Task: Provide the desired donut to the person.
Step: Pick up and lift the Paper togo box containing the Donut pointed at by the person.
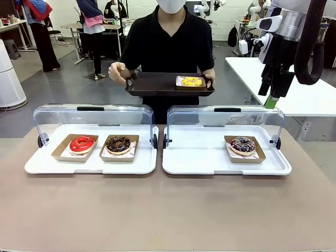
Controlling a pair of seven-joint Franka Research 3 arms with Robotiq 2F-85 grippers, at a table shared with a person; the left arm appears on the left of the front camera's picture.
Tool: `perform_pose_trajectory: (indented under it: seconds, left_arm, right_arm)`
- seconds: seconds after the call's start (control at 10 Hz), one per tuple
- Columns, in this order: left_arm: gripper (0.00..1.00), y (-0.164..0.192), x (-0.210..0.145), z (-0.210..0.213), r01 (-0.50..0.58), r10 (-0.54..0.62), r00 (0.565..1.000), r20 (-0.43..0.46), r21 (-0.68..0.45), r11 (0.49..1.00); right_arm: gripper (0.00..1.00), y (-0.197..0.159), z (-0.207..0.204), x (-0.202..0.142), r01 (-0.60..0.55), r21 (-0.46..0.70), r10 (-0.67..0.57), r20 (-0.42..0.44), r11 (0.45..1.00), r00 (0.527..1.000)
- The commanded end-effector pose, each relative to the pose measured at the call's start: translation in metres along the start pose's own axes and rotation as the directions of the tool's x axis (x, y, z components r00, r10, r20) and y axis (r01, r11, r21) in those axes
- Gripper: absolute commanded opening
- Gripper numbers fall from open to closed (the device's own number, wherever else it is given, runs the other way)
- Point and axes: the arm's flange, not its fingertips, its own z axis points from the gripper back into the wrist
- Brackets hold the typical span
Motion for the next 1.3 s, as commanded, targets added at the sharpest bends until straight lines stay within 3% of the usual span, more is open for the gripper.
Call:
perform_pose_trajectory:
  seconds: [0.0, 0.1, 0.2, 0.3, 0.5, 0.7, 0.8, 0.9, 1.2]
  left_arm:
    - [1.0, -0.001, 0.0, 0.0, 0.006, -0.006, 1.0, 0.013, -0.008, 1.0]
    - [1.0, -0.001, 0.0, 0.0, 0.006, -0.006, 1.0, 0.013, -0.008, 1.0]
    - [1.0, -0.001, 0.0, 0.0, 0.006, -0.006, 1.0, 0.013, -0.008, 1.0]
    - [1.0, -0.001, 0.0, 0.0, 0.006, -0.006, 1.0, 0.013, -0.008, 1.0]
    - [1.0, -0.001, 0.0, 0.0, 0.006, -0.006, 1.0, 0.013, -0.008, 1.0]
    - [1.0, -0.001, 0.0, 0.0, 0.006, -0.006, 1.0, 0.013, -0.008, 1.0]
    - [1.0, -0.001, 0.0, 0.0, 0.006, -0.006, 1.0, 0.013, -0.008, 1.0]
    - [1.0, -0.001, 0.0, 0.0, 0.006, -0.006, 1.0, 0.013, -0.008, 1.0]
    - [1.0, -0.001, 0.0, 0.0, 0.006, -0.006, 1.0, 0.013, -0.008, 1.0]
  right_arm:
    - [1.0, -0.015, 0.005, -0.048, -0.151, 0.147, 0.105, 0.28, 0.978, 0.954]
    - [1.0, -0.023, 0.008, -0.082, -0.204, 0.175, 0.1, 0.471, 0.963, 0.877]
    - [1.0, -0.03, 0.011, -0.11, -0.206, 0.152, 0.08, 0.588, 0.967, 0.805]
    - [1.0, -0.037, 0.011, -0.136, -0.21, 0.109, 0.082, 0.677, 0.972, 0.732]
    - [1.0, -0.037, 0.001, -0.184, -0.087, 0.019, 0.038, 0.787, 0.996, 0.616]
    - [1.0, -0.034, -0.02, -0.214, -0.077, -0.016, 0.059, 0.797, 0.997, 0.602]
    - [1.0, -0.036, -0.032, -0.226, -0.135, -0.027, 0.105, 0.784, 0.991, 0.612]
    - [1.0, -0.036, -0.042, -0.239, -0.162, -0.02, 0.112, 0.805, 0.987, 0.583]
    - [1.0, -0.032, -0.051, -0.258, -0.181, -0.011, 0.115, 0.81, 0.983, 0.575]
